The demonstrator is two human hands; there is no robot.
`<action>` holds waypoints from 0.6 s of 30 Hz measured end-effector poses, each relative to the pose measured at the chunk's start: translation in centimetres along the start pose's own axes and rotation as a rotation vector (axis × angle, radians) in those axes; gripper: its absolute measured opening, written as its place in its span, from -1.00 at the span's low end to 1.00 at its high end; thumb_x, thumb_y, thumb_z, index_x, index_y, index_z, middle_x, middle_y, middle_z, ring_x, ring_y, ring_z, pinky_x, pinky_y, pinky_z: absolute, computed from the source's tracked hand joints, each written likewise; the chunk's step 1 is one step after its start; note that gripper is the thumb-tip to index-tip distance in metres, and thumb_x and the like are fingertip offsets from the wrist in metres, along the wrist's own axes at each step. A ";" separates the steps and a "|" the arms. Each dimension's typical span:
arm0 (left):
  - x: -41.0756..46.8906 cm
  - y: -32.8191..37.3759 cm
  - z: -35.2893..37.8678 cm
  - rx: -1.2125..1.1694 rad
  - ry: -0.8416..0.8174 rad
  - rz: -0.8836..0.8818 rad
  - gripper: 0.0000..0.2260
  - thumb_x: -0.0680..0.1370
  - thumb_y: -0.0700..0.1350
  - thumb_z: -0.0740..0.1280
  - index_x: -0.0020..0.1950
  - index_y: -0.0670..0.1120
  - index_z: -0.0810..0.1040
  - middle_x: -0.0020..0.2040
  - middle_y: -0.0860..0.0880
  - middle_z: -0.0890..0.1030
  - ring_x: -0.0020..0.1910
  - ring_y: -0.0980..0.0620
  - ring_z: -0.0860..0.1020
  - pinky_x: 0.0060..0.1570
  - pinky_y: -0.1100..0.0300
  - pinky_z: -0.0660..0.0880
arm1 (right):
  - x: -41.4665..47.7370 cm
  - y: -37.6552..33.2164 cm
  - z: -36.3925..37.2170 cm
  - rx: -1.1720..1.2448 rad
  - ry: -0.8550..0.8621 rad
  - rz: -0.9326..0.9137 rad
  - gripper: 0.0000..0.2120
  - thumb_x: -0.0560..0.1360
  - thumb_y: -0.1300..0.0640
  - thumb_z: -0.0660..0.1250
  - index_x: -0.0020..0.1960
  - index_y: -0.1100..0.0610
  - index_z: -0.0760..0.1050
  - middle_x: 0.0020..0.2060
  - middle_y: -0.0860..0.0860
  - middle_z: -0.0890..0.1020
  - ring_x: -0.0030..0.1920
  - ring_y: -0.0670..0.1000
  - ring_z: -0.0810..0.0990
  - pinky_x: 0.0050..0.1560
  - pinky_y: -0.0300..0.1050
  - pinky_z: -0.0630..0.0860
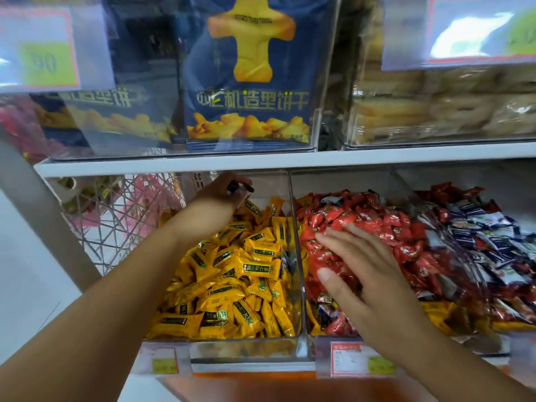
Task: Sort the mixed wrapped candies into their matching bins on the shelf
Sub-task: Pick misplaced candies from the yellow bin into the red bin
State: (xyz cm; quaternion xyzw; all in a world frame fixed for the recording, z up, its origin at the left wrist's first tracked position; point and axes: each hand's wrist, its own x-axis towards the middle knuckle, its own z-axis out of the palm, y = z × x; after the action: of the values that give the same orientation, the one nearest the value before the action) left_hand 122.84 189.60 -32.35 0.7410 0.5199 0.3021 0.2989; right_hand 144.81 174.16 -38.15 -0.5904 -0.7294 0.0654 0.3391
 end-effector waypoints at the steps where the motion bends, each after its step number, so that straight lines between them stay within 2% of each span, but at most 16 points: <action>1: -0.3 0.9 0.4 -0.010 -0.021 0.020 -0.88 0.65 -0.04 0.19 0.09 0.15 0.48 -0.10 0.02 0.57 -0.20 0.03 0.56 -0.15 0.09 0.59 | -0.1 0.2 -0.2 0.018 0.044 0.015 -0.56 0.56 -0.34 -0.04 0.40 -0.33 0.24 0.38 -0.38 0.28 0.50 -0.23 0.02 0.49 0.02 0.05; 2: -0.7 2.1 0.8 -0.011 -0.031 0.047 -0.90 0.64 -0.03 0.20 0.07 0.15 0.48 -0.15 0.01 0.56 -0.19 0.04 0.57 -0.08 0.06 0.58 | -0.4 0.3 -0.4 0.014 0.082 0.018 -0.57 0.57 -0.29 -0.01 0.39 -0.27 0.30 0.36 -0.36 0.32 0.49 -0.22 0.05 0.48 0.02 0.08; 3: -1.2 3.5 1.3 0.005 -0.047 0.089 -0.92 0.64 -0.01 0.21 0.07 0.14 0.47 -0.19 0.03 0.55 -0.22 0.11 0.56 -0.11 0.17 0.57 | -0.8 0.6 -0.7 -0.006 0.110 0.009 -0.59 0.58 -0.26 0.01 0.38 -0.23 0.35 0.35 -0.33 0.34 0.49 -0.20 0.08 0.48 0.01 0.09; 5: -2.0 6.5 2.5 0.081 -0.097 0.174 -0.90 0.61 0.03 0.24 0.12 0.14 0.43 -0.16 0.11 0.54 -0.20 0.26 0.54 -0.30 0.49 0.38 | -1.8 1.3 -1.5 -0.023 0.138 -0.002 -0.62 0.60 -0.21 0.03 0.35 -0.20 0.39 0.35 -0.31 0.37 0.49 -0.18 0.13 0.47 -0.09 0.09; 7: -2.6 9.3 3.7 0.158 -0.149 0.231 -0.81 0.58 0.09 0.26 0.18 0.18 0.37 -0.08 0.12 0.51 -0.05 0.17 0.53 -0.30 0.63 0.26 | -3.0 2.2 -3.1 -0.007 0.186 0.009 -0.65 0.61 -0.16 0.06 0.33 -0.17 0.43 0.32 -0.30 0.39 0.46 -0.20 0.19 0.45 -0.30 0.07; 9: -2.6 11.4 5.3 0.198 -0.199 0.288 -0.73 0.58 0.10 0.27 0.25 0.12 0.38 0.03 0.16 0.45 0.09 0.14 0.46 -0.24 0.72 0.17 | -4.0 3.3 -5.3 -0.009 0.279 0.047 -0.68 0.60 -0.11 0.09 0.29 -0.15 0.46 0.28 -0.25 0.44 0.41 -0.19 0.26 0.40 -0.39 0.07; 11: -2.1 13.1 7.4 0.237 -0.251 0.335 -0.66 0.58 0.10 0.26 0.32 0.05 0.38 0.13 0.15 0.46 0.17 0.14 0.44 -0.15 0.61 0.23 | -5.0 4.7 -7.5 0.003 0.361 0.121 -0.71 0.59 -0.11 0.08 0.25 -0.16 0.45 0.23 -0.23 0.47 0.35 -0.18 0.33 0.37 -0.36 0.15; 14: -1.3 16.0 11.9 0.229 -0.313 0.379 -0.64 0.59 0.08 0.27 0.35 -0.01 0.40 0.25 0.00 0.53 0.20 0.06 0.47 -0.05 0.33 0.29 | -6.3 6.8 -9.7 0.085 0.405 0.271 -0.79 0.62 -0.12 0.09 0.20 -0.25 0.41 0.19 -0.28 0.45 0.29 -0.20 0.35 0.27 -0.14 0.34; 16: -0.7 18.1 15.2 0.230 -0.327 0.409 -0.64 0.60 0.07 0.27 0.36 -0.02 0.39 0.27 -0.05 0.52 0.17 0.02 0.49 -0.06 0.27 0.30 | -7.0 7.9 -10.3 0.221 0.413 0.394 -0.81 0.59 -0.08 0.14 0.15 -0.33 0.39 0.20 -0.28 0.44 0.27 -0.21 0.37 0.18 -0.19 0.36; 18: 0.1 19.9 18.1 0.204 -0.319 0.447 -0.66 0.61 0.02 0.28 0.36 -0.02 0.38 0.27 -0.06 0.51 0.09 0.06 0.46 -0.14 0.29 0.26 | -7.4 8.5 -10.6 0.338 0.419 0.487 -0.78 0.60 -0.03 0.17 0.12 -0.36 0.38 0.20 -0.28 0.44 0.24 -0.23 0.39 0.19 -0.19 0.35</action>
State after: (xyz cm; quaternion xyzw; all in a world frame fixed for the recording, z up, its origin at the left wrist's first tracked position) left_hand 148.33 181.79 -28.82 0.9015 0.3182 0.1863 0.2266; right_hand 158.35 166.71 -37.42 -0.6833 -0.4610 0.1415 0.5483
